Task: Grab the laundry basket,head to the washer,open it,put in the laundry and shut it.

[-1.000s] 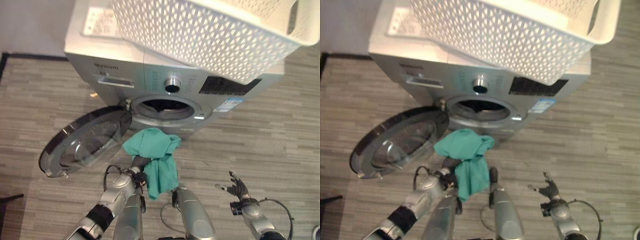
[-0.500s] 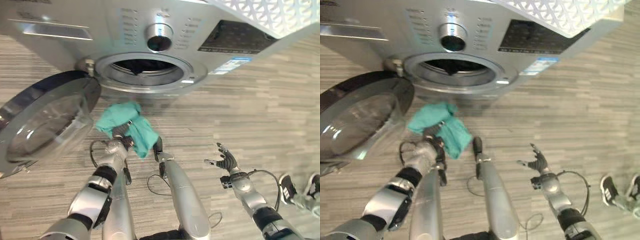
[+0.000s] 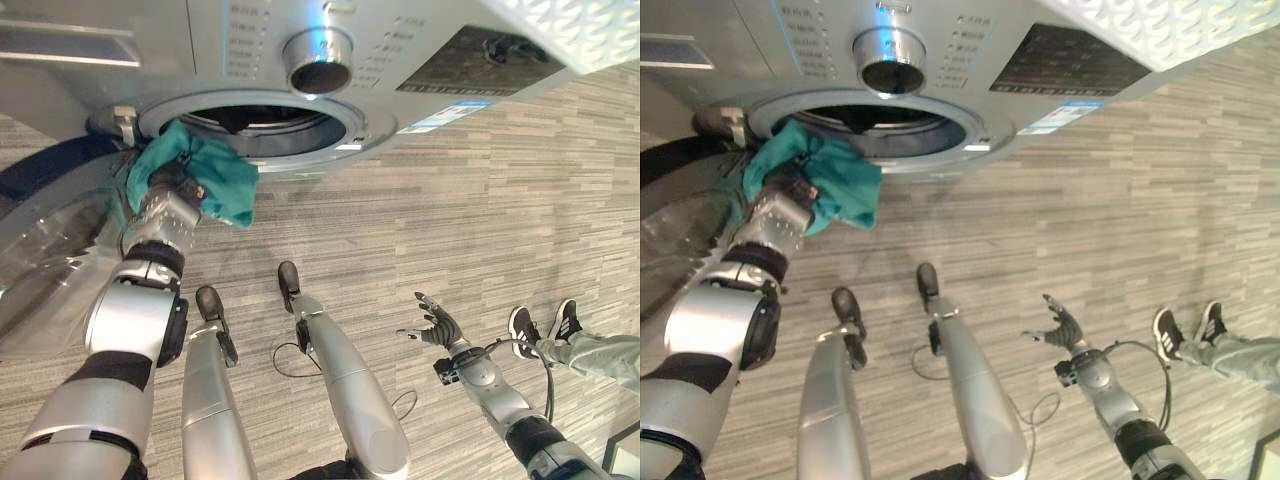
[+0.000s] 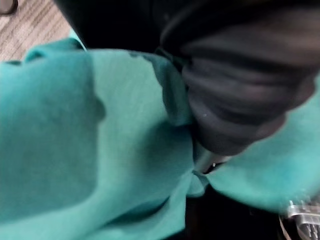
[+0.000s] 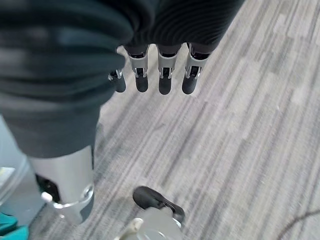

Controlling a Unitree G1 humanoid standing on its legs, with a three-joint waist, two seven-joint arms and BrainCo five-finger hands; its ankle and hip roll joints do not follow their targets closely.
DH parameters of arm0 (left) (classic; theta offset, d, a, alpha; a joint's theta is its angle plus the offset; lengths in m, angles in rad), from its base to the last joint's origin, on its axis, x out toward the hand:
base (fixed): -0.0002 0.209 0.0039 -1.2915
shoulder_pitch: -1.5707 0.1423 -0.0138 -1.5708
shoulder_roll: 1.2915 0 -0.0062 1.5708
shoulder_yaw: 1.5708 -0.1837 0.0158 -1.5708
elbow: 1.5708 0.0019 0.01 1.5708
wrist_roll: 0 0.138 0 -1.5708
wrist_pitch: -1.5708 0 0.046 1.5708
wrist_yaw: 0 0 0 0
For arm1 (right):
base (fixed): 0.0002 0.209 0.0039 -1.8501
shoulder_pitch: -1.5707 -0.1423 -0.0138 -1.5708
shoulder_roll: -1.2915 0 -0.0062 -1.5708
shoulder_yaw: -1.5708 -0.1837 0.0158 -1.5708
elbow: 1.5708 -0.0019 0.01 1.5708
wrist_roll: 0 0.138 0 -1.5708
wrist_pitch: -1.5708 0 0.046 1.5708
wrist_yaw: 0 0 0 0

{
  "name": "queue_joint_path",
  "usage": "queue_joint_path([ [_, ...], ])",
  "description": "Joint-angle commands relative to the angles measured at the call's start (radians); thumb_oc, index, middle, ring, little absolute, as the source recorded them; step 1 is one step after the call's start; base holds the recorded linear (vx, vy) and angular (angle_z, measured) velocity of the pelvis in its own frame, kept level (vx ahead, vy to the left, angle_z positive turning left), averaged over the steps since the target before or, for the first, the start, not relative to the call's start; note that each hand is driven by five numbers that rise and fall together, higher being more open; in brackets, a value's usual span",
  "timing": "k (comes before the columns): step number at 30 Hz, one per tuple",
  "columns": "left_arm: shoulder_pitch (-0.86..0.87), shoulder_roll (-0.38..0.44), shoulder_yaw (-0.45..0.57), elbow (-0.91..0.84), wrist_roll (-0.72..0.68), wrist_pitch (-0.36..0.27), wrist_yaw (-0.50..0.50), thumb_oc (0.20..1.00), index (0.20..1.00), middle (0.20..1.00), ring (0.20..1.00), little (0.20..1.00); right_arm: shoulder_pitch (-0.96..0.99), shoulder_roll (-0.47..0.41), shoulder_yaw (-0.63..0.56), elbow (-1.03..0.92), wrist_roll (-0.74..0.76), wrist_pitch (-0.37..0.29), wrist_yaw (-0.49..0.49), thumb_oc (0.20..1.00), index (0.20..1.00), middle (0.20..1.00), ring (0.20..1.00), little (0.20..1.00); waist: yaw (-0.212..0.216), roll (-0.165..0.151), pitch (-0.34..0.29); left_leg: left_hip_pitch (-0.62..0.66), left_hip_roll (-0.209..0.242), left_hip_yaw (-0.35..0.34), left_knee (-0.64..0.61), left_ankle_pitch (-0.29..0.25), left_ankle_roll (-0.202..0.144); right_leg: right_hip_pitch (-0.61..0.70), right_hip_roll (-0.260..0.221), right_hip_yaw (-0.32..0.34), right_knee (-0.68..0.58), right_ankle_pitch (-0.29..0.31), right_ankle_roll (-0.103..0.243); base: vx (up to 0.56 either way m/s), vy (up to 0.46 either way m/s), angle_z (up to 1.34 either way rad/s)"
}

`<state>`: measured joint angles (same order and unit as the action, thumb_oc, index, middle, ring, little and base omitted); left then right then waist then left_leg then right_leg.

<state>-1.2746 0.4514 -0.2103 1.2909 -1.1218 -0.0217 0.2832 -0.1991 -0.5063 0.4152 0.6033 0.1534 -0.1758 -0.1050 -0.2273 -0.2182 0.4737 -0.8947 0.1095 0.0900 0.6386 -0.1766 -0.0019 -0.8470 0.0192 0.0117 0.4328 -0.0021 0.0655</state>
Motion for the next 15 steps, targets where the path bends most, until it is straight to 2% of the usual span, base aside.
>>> queue_joint_path([
  [1,-0.183,0.006,-0.02,-0.355,-0.105,-0.265,-0.077,0.2,0.2,0.2,0.2,0.2,0.144,-0.044,-0.039,-0.045,0.017,0.005,-0.002,1.0,1.0,1.0,1.0,1.0,0.004,0.062,-0.089,0.041,-0.054,-0.035,0.138,-0.169,0.043,0.065,0.009,-0.061,-0.044,-0.05,0.044,0.03,0.006,0.0],
  [2,-0.17,-0.04,-0.023,-0.453,-0.115,-0.309,-0.066,0.2,0.2,0.2,0.2,0.2,0.163,-0.047,-0.056,-0.048,0.006,0.007,-0.009,1.0,1.0,1.0,1.0,1.0,0.008,0.068,-0.085,0.037,-0.059,-0.036,0.138,-0.171,0.046,0.058,0.007,-0.065,-0.041,-0.054,0.043,0.03,0.019,0.07],
  [5,-0.143,-0.144,-0.05,-0.572,-0.112,-0.371,-0.005,0.2,0.2,0.2,0.2,0.2,0.191,-0.057,-0.091,-0.113,-0.024,0.024,-0.031,1.0,1.0,1.0,1.0,1.0,0.024,0.084,-0.073,0.026,-0.069,-0.045,0.147,-0.171,0.051,0.045,0.0,-0.072,-0.027,-0.059,0.04,0.02,0.004,0.16],
  [8,-0.101,-0.235,-0.076,-0.653,-0.071,-0.395,0.04,0.2,0.2,0.2,0.2,0.2,0.184,-0.051,-0.099,-0.11,-0.038,0.026,-0.057,1.0,1.0,1.0,1.0,1.0,0.04,0.093,-0.062,0.027,-0.079,-0.049,0.148,-0.172,0.056,0.041,-0.003,-0.071,-0.019,-0.062,0.037,0.01,0.01,0.05],
  [9,-0.078,-0.29,-0.103,-0.724,-0.033,-0.406,0.064,0.2,0.2,0.2,0.2,0.2,0.168,-0.049,-0.085,-0.121,-0.039,0.025,-0.069,1.0,1.0,1.0,1.0,1.0,0.048,0.093,-0.048,0.029,-0.078,-0.039,0.154,-0.17,0.056,0.039,-0.001,-0.062,-0.02,-0.058,0.034,0.01,0.055,0.03],
  [13,-0.098,-0.314,-0.11,-0.761,-0.007,-0.419,0.084,0.2,0.2,0.2,0.2,0.2,0.163,-0.056,-0.076,-0.129,-0.038,0.019,-0.082,1.0,1.0,1.0,1.0,1.0,0.042,0.086,-0.041,0.027,-0.07,-0.02,0.167,-0.172,0.06,0.029,0.013,-0.042,-0.019,-0.052,0.032,0.0,0.046,-0.07],
  [15,-0.122,-0.288,-0.095,-0.69,-0.007,-0.415,0.101,0.2,0.2,0.2,0.2,0.2,0.155,-0.062,-0.065,-0.127,-0.04,0.018,-0.088,1.0,1.0,1.0,1.0,1.0,0.037,0.083,-0.038,0.019,-0.062,-0.006,0.178,-0.178,0.061,0.018,0.02,-0.031,-0.019,-0.048,0.031,0.0,0.036,-0.23],
])
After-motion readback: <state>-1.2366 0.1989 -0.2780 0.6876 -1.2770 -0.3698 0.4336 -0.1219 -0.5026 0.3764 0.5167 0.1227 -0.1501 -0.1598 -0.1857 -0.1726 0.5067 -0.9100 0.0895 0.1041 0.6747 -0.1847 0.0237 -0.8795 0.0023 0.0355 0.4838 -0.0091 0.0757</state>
